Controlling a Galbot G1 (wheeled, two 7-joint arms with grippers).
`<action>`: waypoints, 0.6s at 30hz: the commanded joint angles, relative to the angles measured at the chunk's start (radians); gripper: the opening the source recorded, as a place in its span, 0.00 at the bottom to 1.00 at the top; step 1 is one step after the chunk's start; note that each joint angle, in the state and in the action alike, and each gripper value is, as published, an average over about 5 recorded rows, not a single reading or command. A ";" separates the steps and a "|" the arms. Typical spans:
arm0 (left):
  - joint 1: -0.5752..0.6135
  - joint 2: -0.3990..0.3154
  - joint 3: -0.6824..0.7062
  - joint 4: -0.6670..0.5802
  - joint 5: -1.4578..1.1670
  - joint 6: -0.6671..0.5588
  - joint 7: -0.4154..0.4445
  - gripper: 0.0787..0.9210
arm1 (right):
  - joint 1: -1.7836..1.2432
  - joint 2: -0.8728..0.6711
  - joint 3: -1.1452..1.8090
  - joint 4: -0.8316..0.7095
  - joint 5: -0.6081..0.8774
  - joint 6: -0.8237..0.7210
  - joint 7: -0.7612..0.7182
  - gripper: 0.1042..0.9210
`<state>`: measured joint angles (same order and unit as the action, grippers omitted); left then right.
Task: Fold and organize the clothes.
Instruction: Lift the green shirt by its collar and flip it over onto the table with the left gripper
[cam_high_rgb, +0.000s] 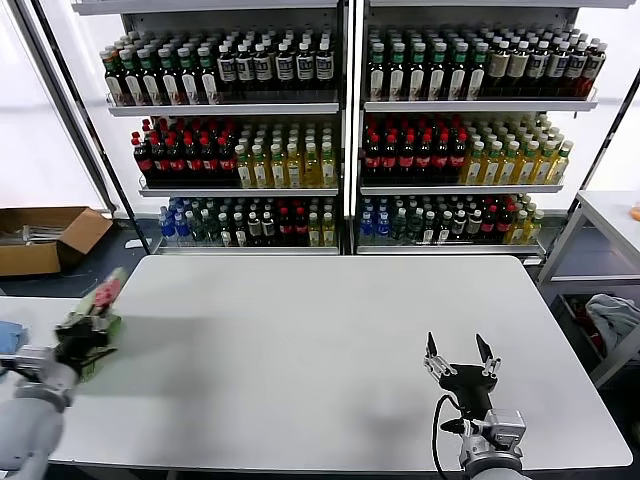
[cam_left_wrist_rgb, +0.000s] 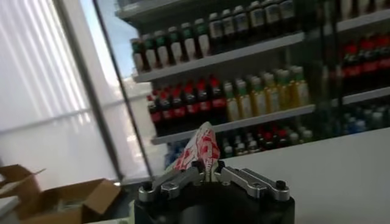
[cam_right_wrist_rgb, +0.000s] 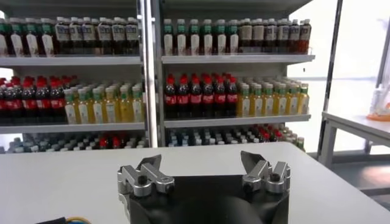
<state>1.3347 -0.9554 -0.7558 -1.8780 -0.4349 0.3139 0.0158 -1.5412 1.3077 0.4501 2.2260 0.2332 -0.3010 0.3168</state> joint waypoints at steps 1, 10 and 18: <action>-0.050 -0.322 0.573 -0.252 0.233 0.084 -0.116 0.05 | -0.078 0.016 0.045 0.012 -0.009 0.014 -0.004 0.88; -0.096 -0.392 0.659 -0.016 0.350 0.069 -0.095 0.05 | -0.088 0.033 0.052 0.034 -0.013 0.008 -0.006 0.88; -0.156 -0.442 0.684 -0.023 0.159 0.008 -0.131 0.05 | -0.051 0.039 0.008 -0.001 -0.033 0.000 -0.002 0.88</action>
<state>1.2440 -1.2744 -0.2222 -1.9417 -0.1928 0.3686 -0.0696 -1.5964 1.3409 0.4752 2.2405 0.2086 -0.3005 0.3129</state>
